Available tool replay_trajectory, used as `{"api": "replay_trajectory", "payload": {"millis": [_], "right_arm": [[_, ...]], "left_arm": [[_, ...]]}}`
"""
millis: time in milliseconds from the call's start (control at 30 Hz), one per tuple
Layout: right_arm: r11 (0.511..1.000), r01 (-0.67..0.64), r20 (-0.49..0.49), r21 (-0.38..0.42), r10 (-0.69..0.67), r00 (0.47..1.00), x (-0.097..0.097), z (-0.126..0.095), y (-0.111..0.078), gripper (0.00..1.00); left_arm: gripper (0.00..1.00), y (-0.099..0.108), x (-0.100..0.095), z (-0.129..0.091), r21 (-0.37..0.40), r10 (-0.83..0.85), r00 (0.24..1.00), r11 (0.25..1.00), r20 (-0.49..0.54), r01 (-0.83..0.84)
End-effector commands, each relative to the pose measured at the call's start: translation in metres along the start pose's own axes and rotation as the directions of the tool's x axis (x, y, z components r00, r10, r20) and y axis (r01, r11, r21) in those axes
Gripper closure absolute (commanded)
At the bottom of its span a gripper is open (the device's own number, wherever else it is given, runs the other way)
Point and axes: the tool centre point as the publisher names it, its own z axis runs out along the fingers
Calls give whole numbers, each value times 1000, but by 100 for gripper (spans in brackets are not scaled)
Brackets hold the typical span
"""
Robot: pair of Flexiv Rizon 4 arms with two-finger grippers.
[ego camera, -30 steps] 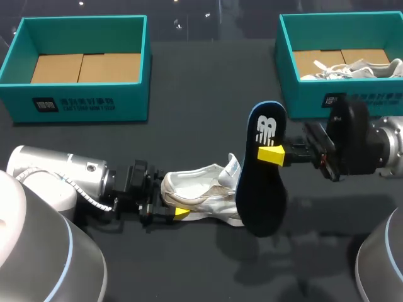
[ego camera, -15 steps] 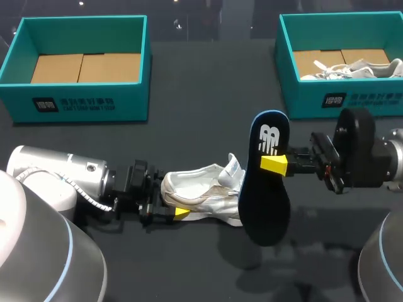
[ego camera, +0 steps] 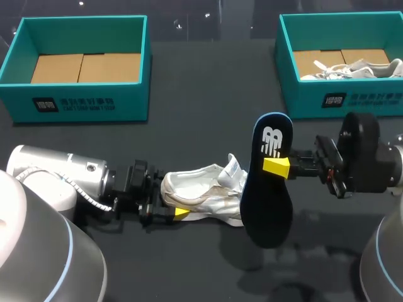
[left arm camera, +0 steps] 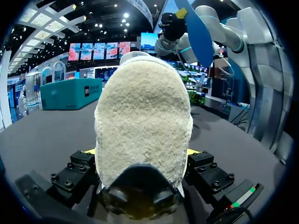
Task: Take the shoe out of the shoebox, open the shoe tongue, remove and reinsert the insole, then place the shoe into the shoebox
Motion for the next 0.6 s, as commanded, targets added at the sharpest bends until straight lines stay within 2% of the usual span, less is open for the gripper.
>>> {"api": "replay_trajectory", "payload": {"millis": [33,300,600], "right_arm": [[1000,1,38,0,-1,999,7,-1,0,100],[1000,1,38,0,-1,999,7,-1,0,100],[1000,1,38,0,-1,999,7,-1,0,100]], "left_arm": [[0,-2,0,-5,-7,-3,1000,1000,-5,3],[0,-7,0,-16,-57,37,999,998,7,-36],[0,-12,-4,-35,-255,101,995,962,7,-96]]}}
